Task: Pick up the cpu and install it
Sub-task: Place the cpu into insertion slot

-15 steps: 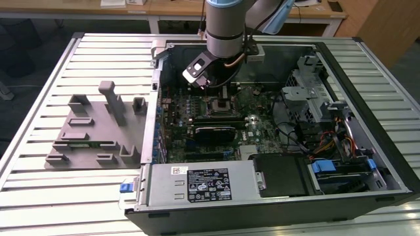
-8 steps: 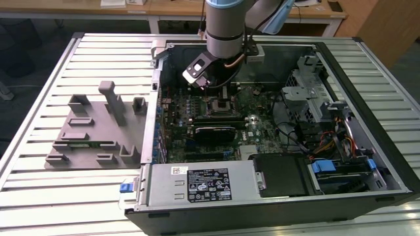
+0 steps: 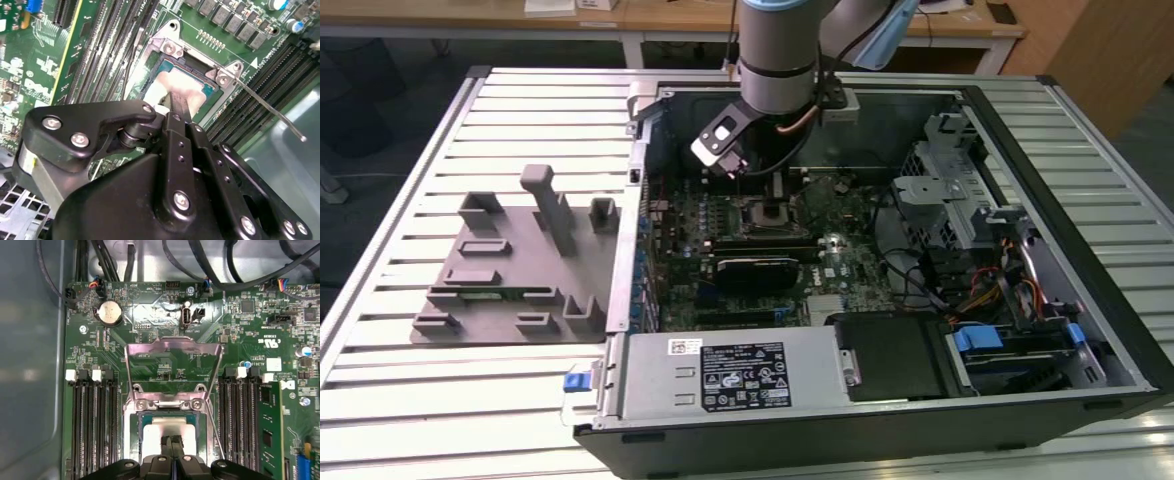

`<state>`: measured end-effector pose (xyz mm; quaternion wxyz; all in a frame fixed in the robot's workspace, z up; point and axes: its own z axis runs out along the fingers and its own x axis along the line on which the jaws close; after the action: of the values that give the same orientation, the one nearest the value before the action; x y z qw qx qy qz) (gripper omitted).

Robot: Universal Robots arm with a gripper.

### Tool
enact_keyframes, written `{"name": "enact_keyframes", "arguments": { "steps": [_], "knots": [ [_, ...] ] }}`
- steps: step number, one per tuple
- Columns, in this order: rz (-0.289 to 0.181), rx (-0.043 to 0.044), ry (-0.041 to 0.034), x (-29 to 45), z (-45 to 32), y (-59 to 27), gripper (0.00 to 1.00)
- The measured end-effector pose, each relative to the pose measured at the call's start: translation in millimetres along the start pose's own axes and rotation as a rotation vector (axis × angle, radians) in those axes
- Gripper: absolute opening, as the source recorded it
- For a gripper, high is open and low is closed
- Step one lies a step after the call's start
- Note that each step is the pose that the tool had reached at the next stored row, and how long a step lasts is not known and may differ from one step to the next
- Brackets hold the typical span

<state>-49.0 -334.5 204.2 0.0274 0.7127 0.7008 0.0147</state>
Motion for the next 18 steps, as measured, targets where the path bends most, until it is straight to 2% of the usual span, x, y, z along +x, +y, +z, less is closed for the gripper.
{"name": "enact_keyframes", "arguments": {
  "steps": [13,15,18],
  "knots": [
    [0.000,-0.0051,-0.0003,-0.7,-39.9,2.4,0.11],
    [0.000,-0.0056,-0.0002,-0.8,-43.9,2.6,0.11],
    [0.000,-0.0058,0.0002,-0.7,-44.4,2.6,0.11]
  ]
}}
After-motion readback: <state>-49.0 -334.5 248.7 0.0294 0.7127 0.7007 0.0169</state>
